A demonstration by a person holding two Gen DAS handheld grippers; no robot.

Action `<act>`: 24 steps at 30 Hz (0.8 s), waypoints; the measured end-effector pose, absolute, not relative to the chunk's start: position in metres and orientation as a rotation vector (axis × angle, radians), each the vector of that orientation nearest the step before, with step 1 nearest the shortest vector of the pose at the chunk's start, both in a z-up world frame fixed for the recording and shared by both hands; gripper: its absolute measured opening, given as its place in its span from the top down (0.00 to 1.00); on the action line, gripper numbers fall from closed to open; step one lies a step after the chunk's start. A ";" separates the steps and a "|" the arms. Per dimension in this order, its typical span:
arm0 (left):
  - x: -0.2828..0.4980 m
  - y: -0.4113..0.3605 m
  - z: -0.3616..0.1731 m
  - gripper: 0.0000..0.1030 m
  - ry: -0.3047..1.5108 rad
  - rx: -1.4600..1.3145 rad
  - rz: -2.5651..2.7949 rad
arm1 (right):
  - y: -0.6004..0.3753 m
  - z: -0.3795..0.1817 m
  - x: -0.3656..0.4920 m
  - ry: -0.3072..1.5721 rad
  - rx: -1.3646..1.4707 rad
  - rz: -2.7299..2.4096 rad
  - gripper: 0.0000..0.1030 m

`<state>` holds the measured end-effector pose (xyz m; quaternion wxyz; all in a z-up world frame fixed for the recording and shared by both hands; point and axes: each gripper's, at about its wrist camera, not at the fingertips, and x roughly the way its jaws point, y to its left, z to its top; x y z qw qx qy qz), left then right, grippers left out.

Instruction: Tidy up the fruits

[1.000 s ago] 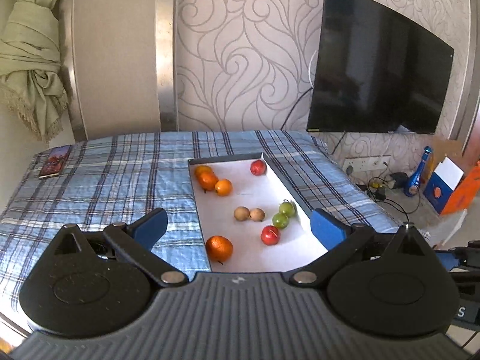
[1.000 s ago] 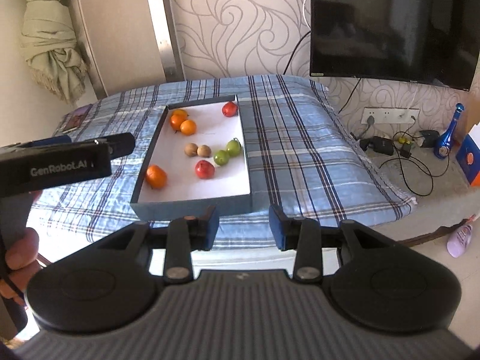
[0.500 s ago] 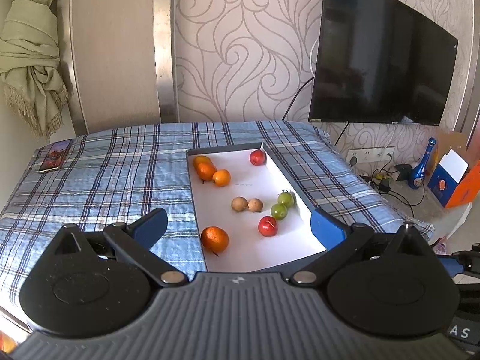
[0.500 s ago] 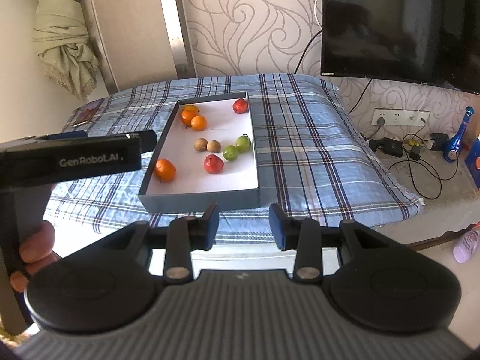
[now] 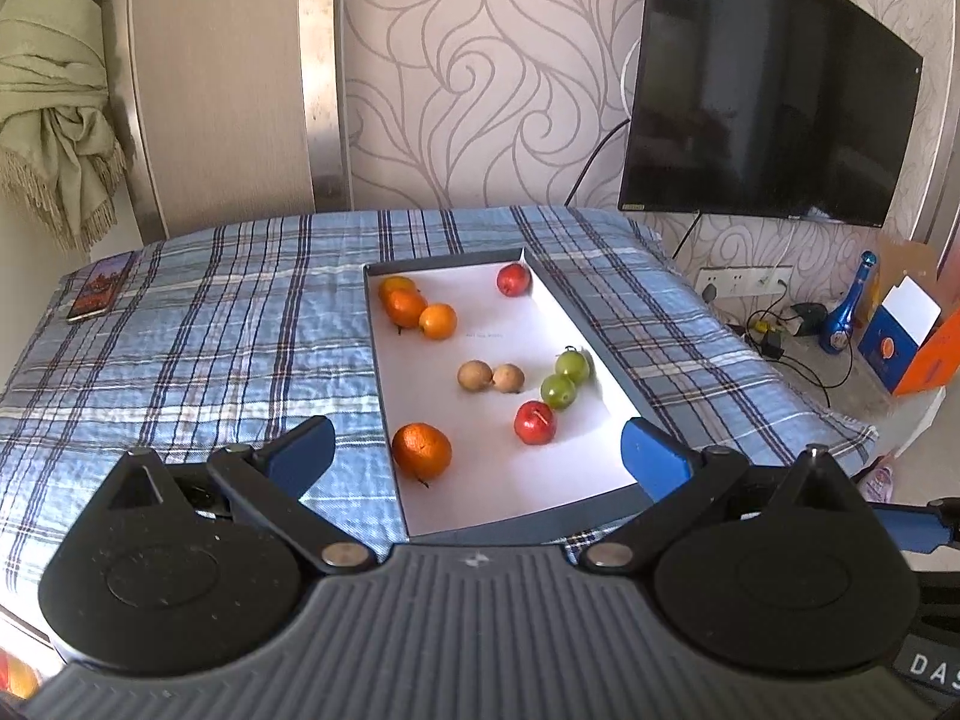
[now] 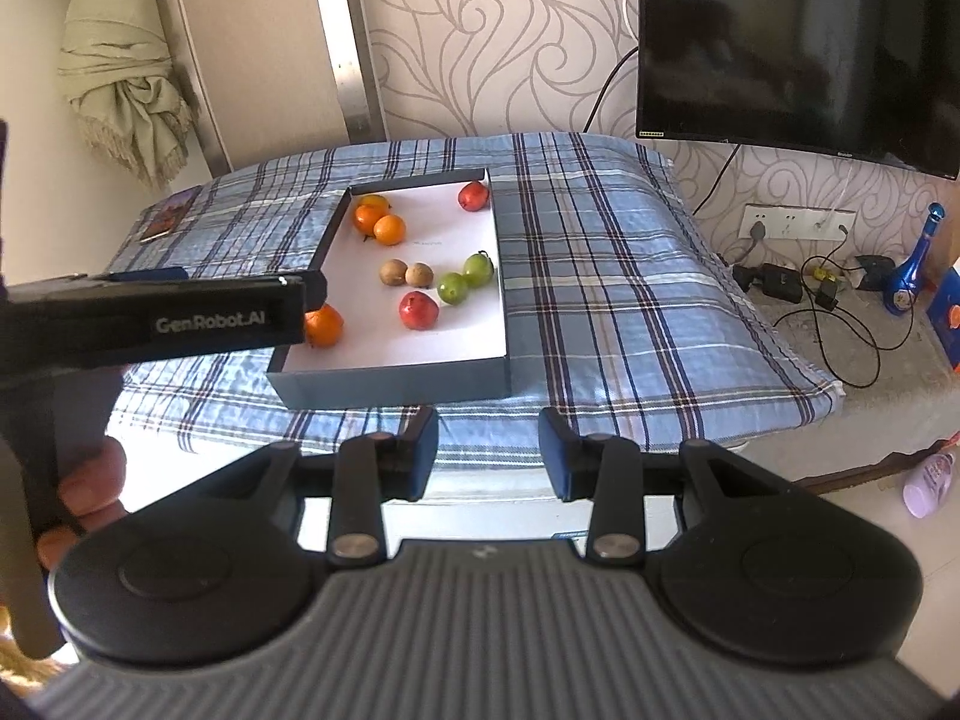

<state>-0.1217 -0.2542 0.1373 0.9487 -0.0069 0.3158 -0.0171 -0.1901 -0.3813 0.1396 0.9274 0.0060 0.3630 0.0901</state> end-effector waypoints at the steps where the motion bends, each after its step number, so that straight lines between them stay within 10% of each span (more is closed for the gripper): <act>1: -0.119 -0.255 0.136 0.00 0.648 -0.010 -0.031 | -0.381 0.139 -0.189 0.746 0.012 0.185 0.62; 24: -0.066 -0.258 0.121 0.00 0.738 -0.026 0.006 | -0.385 0.133 -0.190 0.773 0.013 0.174 0.62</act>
